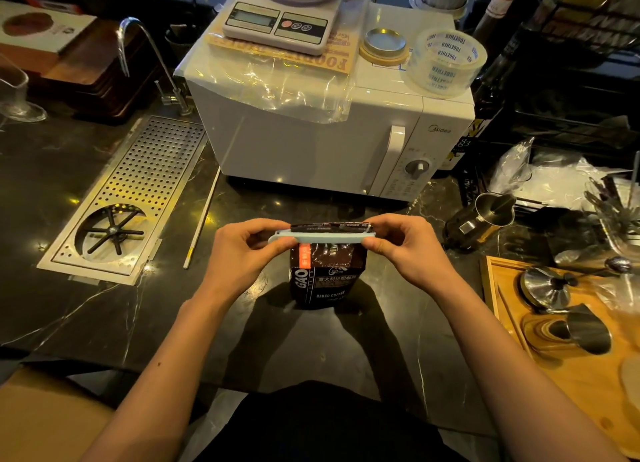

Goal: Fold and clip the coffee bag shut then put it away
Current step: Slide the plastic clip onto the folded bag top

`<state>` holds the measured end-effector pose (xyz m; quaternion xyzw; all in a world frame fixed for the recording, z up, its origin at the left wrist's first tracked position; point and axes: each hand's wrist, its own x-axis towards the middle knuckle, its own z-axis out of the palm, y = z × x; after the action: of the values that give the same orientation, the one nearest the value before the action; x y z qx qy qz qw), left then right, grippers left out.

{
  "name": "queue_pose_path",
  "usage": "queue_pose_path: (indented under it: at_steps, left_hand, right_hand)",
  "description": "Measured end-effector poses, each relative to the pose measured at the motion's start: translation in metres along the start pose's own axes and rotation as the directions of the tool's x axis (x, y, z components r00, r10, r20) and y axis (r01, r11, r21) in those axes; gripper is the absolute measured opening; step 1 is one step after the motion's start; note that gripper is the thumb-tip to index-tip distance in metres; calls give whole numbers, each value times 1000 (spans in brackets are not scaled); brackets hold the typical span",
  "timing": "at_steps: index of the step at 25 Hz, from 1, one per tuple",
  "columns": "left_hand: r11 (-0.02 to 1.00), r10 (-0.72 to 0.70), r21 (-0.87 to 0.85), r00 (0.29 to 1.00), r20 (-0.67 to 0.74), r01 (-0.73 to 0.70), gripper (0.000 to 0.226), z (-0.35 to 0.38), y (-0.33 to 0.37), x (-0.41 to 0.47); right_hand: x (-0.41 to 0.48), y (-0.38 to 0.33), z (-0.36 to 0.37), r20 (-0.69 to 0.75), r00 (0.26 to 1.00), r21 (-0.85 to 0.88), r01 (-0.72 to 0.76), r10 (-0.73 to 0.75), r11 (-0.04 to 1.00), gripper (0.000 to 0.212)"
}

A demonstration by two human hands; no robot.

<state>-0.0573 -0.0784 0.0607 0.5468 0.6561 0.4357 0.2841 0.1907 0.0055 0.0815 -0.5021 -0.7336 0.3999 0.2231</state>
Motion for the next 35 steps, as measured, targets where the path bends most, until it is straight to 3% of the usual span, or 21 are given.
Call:
queue_pose_path:
  at_steps: [8,13,16,23,35]
  left_hand:
    - [999,-40,-12,997,-72,39,23,1,3,-8]
    - [988,80,135,997,8,-81,31,0,15,-6]
    - [961,168,214,984,64,-177,23,0,22,4]
    - [892,227,342,947,230,-296,18,6,31,14]
    - [872,254,353,930,268,-339,18,7,34,16]
  right_hand:
    - [-5,0,10,-68,997,11,21,-20,1000,23]
    - [-11,-8,11,20,992,-34,127,-126,991,35]
    - [-4,-18,13,-10,979,-143,201,-204,969,24]
    - [8,-37,23,164,930,-294,363,-328,884,15]
    - [6,-44,30,113,943,-336,334,-314,881,8]
